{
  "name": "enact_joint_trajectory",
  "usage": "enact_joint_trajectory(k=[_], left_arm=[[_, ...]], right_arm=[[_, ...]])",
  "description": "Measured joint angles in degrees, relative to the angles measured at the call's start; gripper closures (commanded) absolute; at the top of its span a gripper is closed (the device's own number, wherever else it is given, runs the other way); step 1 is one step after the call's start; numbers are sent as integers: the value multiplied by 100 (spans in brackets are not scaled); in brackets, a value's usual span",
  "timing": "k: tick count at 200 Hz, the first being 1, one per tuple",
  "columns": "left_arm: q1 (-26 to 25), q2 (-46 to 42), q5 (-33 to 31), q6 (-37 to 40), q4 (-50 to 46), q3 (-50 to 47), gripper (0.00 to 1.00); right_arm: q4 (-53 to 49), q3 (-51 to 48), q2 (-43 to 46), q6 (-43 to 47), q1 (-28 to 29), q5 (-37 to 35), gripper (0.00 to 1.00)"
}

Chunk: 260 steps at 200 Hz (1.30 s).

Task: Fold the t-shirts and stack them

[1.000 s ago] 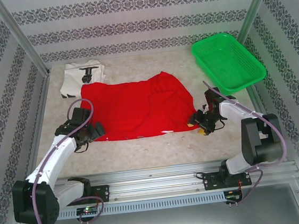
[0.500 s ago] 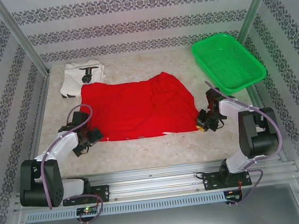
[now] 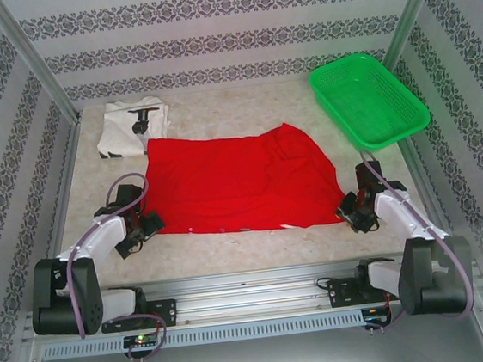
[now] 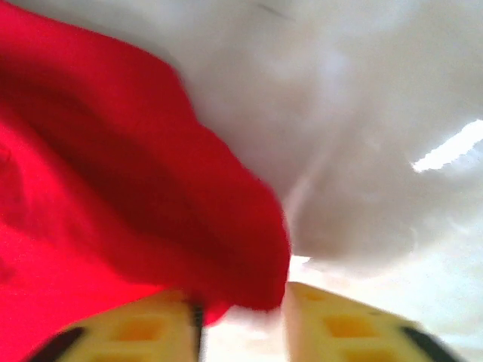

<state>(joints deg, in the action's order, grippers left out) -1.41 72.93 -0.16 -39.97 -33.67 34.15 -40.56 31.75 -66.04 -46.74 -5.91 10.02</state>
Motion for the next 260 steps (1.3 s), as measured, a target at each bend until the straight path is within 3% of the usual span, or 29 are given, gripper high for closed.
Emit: enact_joint_trajectory(k=[24, 41, 79, 114, 169, 260], left_arm=[[-98, -348, 37, 151, -83, 201, 0], [-404, -566, 66, 363, -122, 708, 0], [-1508, -866, -4, 1058, 267, 1961, 0], [-2208, -962, -31, 1840, 752, 2505, 0], [-2485, -953, -28, 2605, 909, 2798, 0], [-2485, -1263, -144, 2785, 909, 2645, 0]], right_arm=[[-74, 101, 387, 103, 2, -15, 39], [-57, 610, 330, 319, 2, 155, 38], [103, 2503, -1287, 739, 387, 994, 37], [352, 3314, -2428, 155, 892, 1421, 39], [535, 4000, -3687, -758, 977, 1467, 44], [627, 4892, -4791, -1351, 940, 1449, 47]])
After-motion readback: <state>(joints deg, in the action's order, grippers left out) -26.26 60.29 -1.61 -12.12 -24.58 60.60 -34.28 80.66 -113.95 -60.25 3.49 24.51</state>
